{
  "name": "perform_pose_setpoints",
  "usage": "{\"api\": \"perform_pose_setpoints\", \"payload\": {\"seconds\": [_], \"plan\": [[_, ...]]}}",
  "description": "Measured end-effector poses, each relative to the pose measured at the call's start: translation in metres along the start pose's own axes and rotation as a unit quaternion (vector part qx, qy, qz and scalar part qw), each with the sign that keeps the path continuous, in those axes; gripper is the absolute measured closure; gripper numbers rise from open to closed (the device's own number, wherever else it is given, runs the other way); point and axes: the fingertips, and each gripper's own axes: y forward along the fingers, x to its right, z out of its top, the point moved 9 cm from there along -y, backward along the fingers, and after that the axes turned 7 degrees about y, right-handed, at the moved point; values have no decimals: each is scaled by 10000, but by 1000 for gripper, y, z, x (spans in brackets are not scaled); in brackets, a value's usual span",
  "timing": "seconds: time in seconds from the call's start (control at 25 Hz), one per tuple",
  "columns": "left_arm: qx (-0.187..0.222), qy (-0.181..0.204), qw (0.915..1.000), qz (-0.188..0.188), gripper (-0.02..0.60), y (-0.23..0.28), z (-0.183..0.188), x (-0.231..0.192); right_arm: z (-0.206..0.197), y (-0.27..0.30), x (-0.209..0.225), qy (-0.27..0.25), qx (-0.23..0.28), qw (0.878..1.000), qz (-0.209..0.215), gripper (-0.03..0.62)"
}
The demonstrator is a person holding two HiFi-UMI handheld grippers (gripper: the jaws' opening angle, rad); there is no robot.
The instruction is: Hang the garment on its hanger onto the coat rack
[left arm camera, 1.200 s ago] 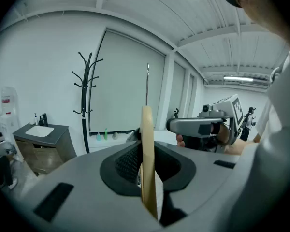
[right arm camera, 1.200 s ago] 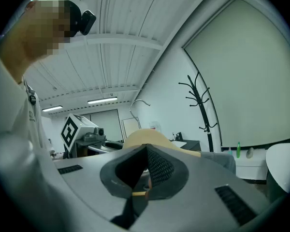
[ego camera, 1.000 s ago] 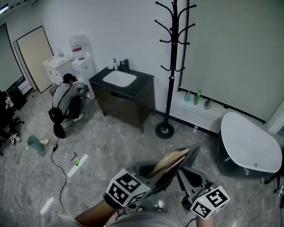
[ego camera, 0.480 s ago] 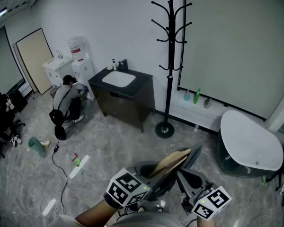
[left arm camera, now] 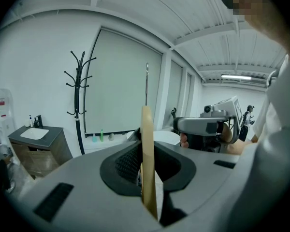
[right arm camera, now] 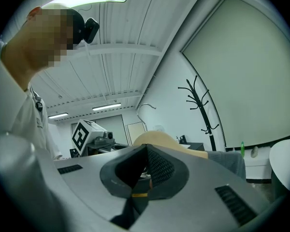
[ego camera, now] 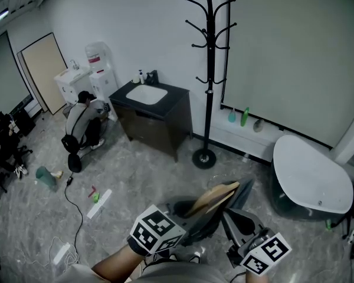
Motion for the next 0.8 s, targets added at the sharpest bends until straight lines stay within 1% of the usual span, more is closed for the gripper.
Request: {"api": "perform_pose_setpoints", "payload": {"seconds": [0.24,0.44,0.56,0.8], "plan": [[7,-15,10000,86,528,22,9,-3,7,-12,23,39,39,10000,-9,579],[39,-29,10000,58,528,38,16,-16,10,-9,38,63,44,10000,-38,579],[70,-45,10000,8,528,51,18,-32,13,2,53,80,73,9999,-34,579],[104,-25,9998,-187,528,86,28,-83,26,40,95,44,96,9998,-169,579]]}}
